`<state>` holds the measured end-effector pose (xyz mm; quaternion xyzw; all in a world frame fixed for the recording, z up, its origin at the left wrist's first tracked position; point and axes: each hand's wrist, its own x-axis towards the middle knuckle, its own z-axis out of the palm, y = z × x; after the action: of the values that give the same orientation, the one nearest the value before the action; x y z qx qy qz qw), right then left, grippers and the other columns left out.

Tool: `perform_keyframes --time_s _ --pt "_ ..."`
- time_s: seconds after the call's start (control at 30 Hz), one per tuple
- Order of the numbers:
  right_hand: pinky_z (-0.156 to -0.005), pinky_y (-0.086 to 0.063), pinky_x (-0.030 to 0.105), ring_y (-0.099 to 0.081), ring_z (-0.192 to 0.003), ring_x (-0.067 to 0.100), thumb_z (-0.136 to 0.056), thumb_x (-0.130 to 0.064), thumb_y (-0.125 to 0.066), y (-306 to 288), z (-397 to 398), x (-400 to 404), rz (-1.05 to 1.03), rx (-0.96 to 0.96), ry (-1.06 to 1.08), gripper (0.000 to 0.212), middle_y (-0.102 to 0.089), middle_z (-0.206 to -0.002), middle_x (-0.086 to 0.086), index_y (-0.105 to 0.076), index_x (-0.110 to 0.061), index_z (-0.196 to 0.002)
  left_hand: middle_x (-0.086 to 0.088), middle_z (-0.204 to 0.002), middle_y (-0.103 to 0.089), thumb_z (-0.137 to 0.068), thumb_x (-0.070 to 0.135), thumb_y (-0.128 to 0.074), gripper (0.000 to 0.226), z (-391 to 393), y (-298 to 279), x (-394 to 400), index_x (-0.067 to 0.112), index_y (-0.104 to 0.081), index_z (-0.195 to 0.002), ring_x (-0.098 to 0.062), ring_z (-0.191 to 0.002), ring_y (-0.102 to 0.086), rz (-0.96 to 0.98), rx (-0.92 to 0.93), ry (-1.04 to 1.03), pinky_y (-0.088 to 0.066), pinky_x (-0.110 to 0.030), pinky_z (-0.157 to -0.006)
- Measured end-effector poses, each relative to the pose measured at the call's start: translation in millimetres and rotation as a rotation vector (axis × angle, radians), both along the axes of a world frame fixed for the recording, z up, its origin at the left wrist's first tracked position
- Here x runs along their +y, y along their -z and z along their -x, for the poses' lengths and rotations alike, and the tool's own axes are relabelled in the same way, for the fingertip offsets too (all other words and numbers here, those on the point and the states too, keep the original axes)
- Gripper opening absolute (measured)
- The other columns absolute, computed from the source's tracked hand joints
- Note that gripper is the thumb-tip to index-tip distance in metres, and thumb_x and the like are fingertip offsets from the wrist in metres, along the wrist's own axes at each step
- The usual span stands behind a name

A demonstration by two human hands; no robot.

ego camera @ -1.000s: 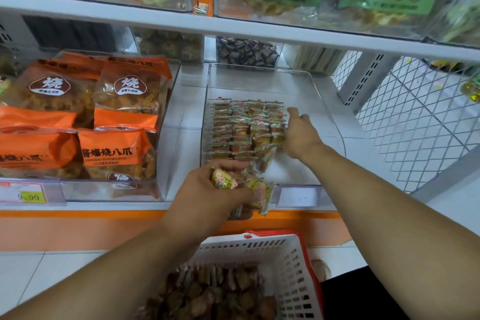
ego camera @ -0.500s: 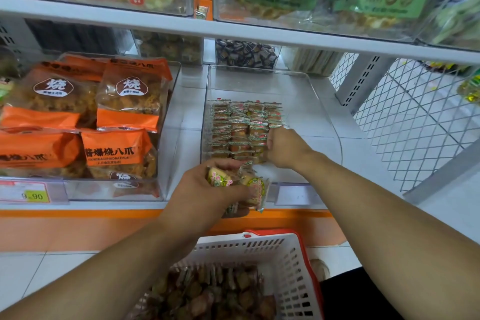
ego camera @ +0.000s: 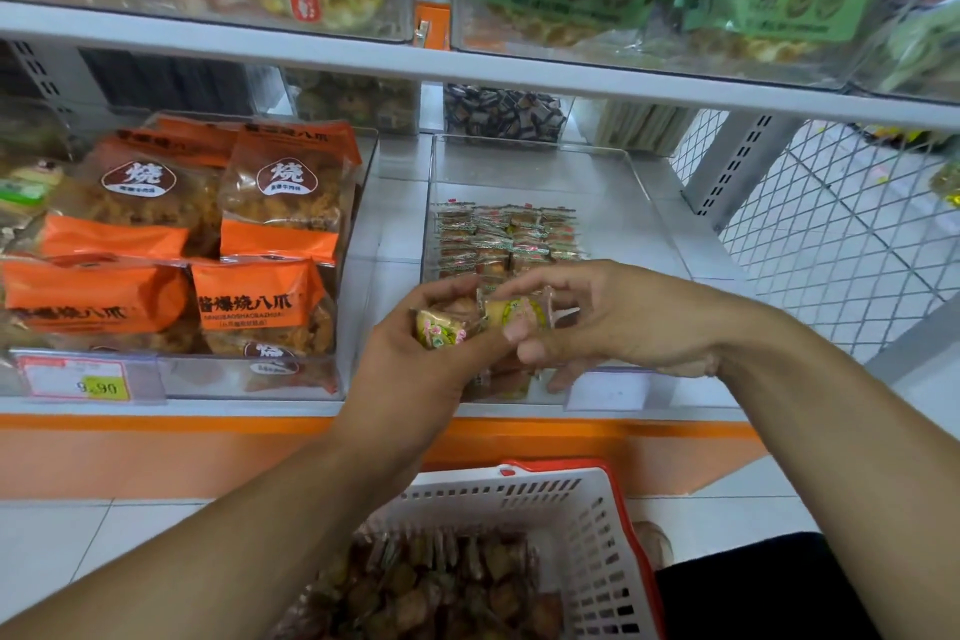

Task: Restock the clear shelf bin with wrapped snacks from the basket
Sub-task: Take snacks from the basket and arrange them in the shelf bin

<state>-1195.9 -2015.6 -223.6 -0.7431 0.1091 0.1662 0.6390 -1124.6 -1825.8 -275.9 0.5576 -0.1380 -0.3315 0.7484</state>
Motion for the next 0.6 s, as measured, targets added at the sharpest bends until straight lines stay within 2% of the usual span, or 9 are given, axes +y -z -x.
perform_keyframes --time_s 0.1,0.17,0.27,0.37,0.43,0.5,0.6 --pt "-0.075 -0.060 0.030 -0.073 -0.097 0.022 -0.074 -0.004 -0.078 1 1 5 -0.077 -0.038 0.043 0.043 -0.074 -0.109 0.007 -0.073 -0.019 -0.114 -0.008 -0.111 -0.076 -0.058 0.035 -0.093 0.066 0 -4 2 0.028 -0.066 -0.118 -0.031 -0.097 -0.075 0.062 0.022 -0.013 -0.062 -0.040 -0.075" --pt "-0.081 -0.060 0.032 -0.072 -0.098 0.020 -0.074 0.001 -0.075 0 2 5 -0.171 -0.051 0.082 0.043 -0.075 -0.107 0.006 -0.075 -0.022 -0.110 -0.009 -0.113 -0.075 -0.064 0.030 -0.089 0.066 -3 -7 3 0.026 -0.064 -0.124 -0.032 -0.098 -0.075 0.093 0.023 -0.011 -0.062 -0.040 -0.075" --pt "-0.093 -0.056 0.042 -0.069 -0.104 0.025 -0.076 0.004 -0.069 -2 2 2 -0.313 -0.048 0.137 0.057 -0.070 -0.120 0.010 -0.064 -0.020 -0.128 -0.007 -0.118 -0.074 -0.067 0.023 -0.090 0.069 -9 -10 6 0.030 -0.061 -0.129 -0.029 -0.106 -0.072 0.114 -0.026 0.051 -0.062 -0.039 -0.081" --pt "-0.084 -0.059 0.033 -0.070 -0.102 0.022 -0.087 0.001 -0.061 -6 2 6 -0.425 -0.028 0.084 0.054 -0.067 -0.127 0.014 -0.056 -0.017 -0.137 -0.010 -0.123 -0.072 -0.059 0.014 -0.089 0.078 -16 -9 9 0.032 -0.062 -0.130 -0.029 -0.110 -0.070 0.139 -0.045 0.120 -0.060 -0.033 -0.085" --pt "-0.079 -0.057 0.027 -0.071 -0.100 0.021 -0.085 -0.002 -0.063 -5 2 8 -0.411 -0.023 0.090 0.048 -0.069 -0.122 0.015 -0.062 -0.016 -0.131 -0.010 -0.124 -0.071 -0.055 0.013 -0.091 0.079 -18 -9 10 0.035 -0.065 -0.127 -0.029 -0.110 -0.070 0.118 -0.093 0.147 -0.059 -0.034 -0.087" --pt "-0.079 -0.058 0.028 -0.072 -0.098 0.023 -0.080 -0.003 -0.067 -3 2 8 -0.335 -0.026 0.122 0.046 -0.072 -0.115 0.014 -0.067 -0.015 -0.124 -0.007 -0.124 -0.071 -0.056 0.014 -0.095 0.077 -19 -9 12 0.036 -0.066 -0.124 -0.029 -0.108 -0.071 0.077 -0.155 0.134 -0.059 -0.038 -0.088" --pt "-0.083 -0.059 0.034 -0.071 -0.099 0.025 -0.077 0.001 -0.072 -1 3 9 -0.190 -0.016 0.136 0.045 -0.071 -0.113 0.016 -0.066 -0.010 -0.121 0.001 -0.115 -0.073 -0.058 0.029 -0.091 0.062 -18 -11 13 0.036 -0.070 -0.116 -0.023 -0.099 -0.074 -0.005 -0.280 0.008 -0.063 -0.039 -0.074"
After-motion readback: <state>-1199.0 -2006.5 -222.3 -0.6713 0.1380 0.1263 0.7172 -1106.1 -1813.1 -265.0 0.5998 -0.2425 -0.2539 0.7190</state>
